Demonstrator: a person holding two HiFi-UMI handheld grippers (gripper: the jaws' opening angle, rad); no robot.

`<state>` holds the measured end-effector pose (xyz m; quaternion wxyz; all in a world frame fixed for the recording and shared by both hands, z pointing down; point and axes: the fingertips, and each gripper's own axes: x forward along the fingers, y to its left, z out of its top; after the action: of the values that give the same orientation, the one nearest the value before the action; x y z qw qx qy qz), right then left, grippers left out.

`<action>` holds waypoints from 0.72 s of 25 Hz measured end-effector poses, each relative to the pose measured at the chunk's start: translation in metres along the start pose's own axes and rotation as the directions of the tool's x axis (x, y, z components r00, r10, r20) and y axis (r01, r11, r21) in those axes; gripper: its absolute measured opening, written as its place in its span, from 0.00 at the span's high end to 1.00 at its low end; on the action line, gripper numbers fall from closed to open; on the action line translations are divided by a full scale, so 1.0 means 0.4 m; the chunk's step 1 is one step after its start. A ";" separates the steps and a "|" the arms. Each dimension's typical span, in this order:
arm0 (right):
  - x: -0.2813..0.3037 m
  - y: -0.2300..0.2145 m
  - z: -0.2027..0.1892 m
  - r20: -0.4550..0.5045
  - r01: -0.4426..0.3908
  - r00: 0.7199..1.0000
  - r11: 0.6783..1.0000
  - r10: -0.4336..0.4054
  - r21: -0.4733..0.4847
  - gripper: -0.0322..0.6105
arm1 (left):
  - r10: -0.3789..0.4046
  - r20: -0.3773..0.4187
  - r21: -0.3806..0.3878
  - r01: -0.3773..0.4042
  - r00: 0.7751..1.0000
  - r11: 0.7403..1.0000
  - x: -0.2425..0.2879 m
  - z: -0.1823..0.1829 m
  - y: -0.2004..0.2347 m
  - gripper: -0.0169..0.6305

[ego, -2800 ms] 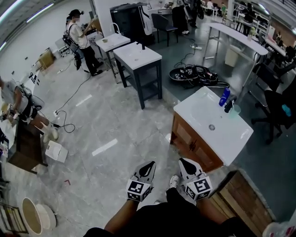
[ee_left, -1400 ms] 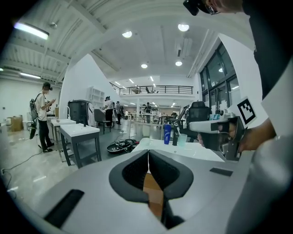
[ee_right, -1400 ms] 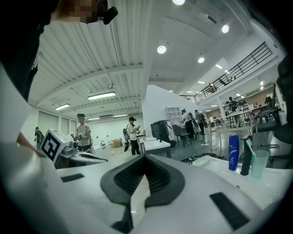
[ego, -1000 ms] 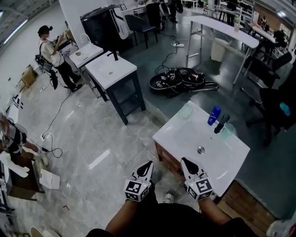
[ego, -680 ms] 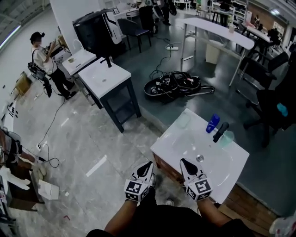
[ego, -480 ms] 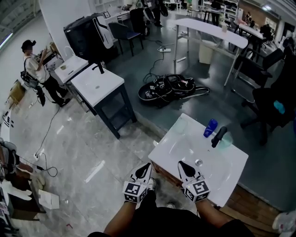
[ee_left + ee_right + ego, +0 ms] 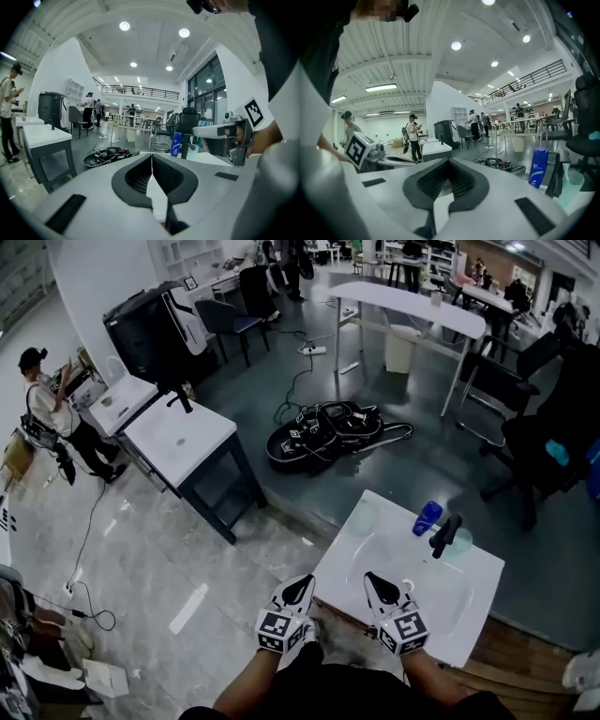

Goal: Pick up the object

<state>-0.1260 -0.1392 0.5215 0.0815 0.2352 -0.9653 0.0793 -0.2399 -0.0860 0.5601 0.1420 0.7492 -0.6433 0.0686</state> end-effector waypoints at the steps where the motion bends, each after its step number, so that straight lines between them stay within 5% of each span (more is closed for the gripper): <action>1: 0.010 -0.009 0.005 -0.002 0.015 1.000 1.000 -0.015 0.002 0.92 | -0.016 0.001 -0.001 0.016 1.000 1.000 0.012 0.008 0.005 0.94; 11: 0.093 -0.094 0.003 -0.037 0.169 0.985 0.983 -0.167 0.068 0.92 | -0.177 -0.020 0.023 0.178 0.984 0.984 0.143 0.066 0.050 0.94; 18: 0.079 -0.194 0.005 -0.003 0.302 0.952 0.937 -0.306 0.174 0.92 | -0.254 -0.020 0.046 0.254 0.967 0.966 0.229 0.091 0.042 0.94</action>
<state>-0.1176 -0.2216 0.5345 0.0604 0.3886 -0.9078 0.1458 -0.2443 -0.1855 0.5539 0.1358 0.8281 -0.5393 0.0705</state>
